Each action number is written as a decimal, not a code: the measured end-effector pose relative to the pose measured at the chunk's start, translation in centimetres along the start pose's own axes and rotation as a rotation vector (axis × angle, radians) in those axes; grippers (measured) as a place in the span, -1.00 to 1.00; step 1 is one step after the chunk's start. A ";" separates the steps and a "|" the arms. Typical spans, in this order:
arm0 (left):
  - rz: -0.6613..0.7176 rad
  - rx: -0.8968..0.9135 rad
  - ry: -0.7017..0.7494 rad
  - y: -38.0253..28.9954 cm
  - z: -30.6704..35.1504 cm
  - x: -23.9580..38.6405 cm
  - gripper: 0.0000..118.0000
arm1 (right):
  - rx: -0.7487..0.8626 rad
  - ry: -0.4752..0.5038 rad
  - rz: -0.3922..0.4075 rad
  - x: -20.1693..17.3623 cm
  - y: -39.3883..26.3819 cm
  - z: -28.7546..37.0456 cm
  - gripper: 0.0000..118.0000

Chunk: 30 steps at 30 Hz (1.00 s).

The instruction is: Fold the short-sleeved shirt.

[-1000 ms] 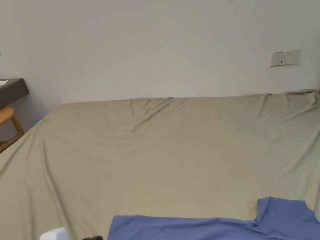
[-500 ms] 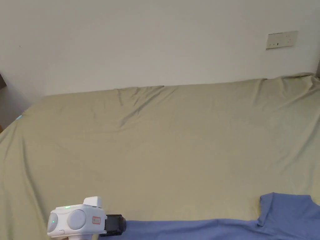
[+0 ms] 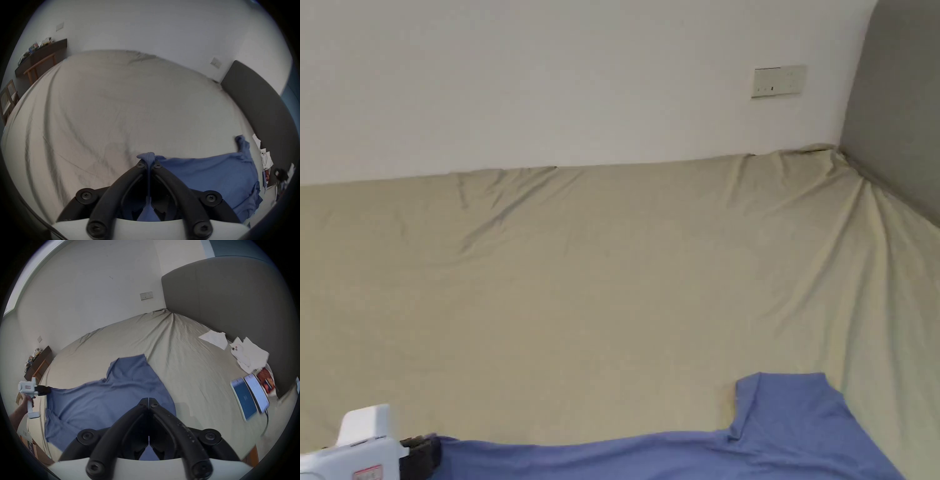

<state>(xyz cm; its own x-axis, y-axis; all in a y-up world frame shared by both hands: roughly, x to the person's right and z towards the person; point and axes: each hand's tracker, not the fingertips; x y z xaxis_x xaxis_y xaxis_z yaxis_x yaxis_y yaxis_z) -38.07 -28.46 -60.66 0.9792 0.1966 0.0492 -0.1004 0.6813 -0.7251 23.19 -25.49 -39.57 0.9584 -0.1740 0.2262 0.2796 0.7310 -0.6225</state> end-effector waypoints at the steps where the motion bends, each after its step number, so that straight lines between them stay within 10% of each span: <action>1: -0.002 0.021 -0.006 0.1 0.9 0.4 -0.97 | 0.010 0.004 0.001 0.1 1.3 -1.8 -0.99; 4: -0.061 0.126 -0.034 0.2 4.2 1.8 -0.97 | 0.030 0.036 0.008 0.9 5.7 -8.8 -0.95; 7: -0.001 0.118 -0.082 0.2 6.3 3.0 -0.97 | -0.126 0.034 0.038 0.4 9.3 -16.7 0.94; 8: 0.013 0.130 -0.095 0.3 6.8 3.2 -0.97 | -0.188 0.044 0.021 0.6 9.9 -19.3 0.96; 10: 0.036 0.114 -0.123 0.4 7.2 3.5 -0.97 | -0.215 0.049 0.043 0.2 10.8 -22.2 0.49; 13: 0.031 0.109 -0.121 0.4 6.8 3.5 -0.97 | -0.308 0.025 0.041 -0.6 10.5 -26.1 0.49; 20: 0.045 0.071 -0.087 -0.3 5.1 2.7 -0.97 | -0.340 -0.005 0.123 -1.8 9.0 -25.8 -0.91; 30: 0.052 0.083 -0.046 -0.3 5.3 1.8 -0.97 | -0.093 0.111 0.125 -1.3 9.1 -14.8 -0.92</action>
<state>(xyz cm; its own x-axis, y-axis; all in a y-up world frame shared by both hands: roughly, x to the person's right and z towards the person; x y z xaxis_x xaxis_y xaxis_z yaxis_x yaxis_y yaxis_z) -37.21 -24.60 -56.68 0.9634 0.2642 0.0460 -0.1669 0.7250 -0.6683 25.31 -28.36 -56.61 0.9849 -0.1615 0.0616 0.1571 0.6879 -0.7086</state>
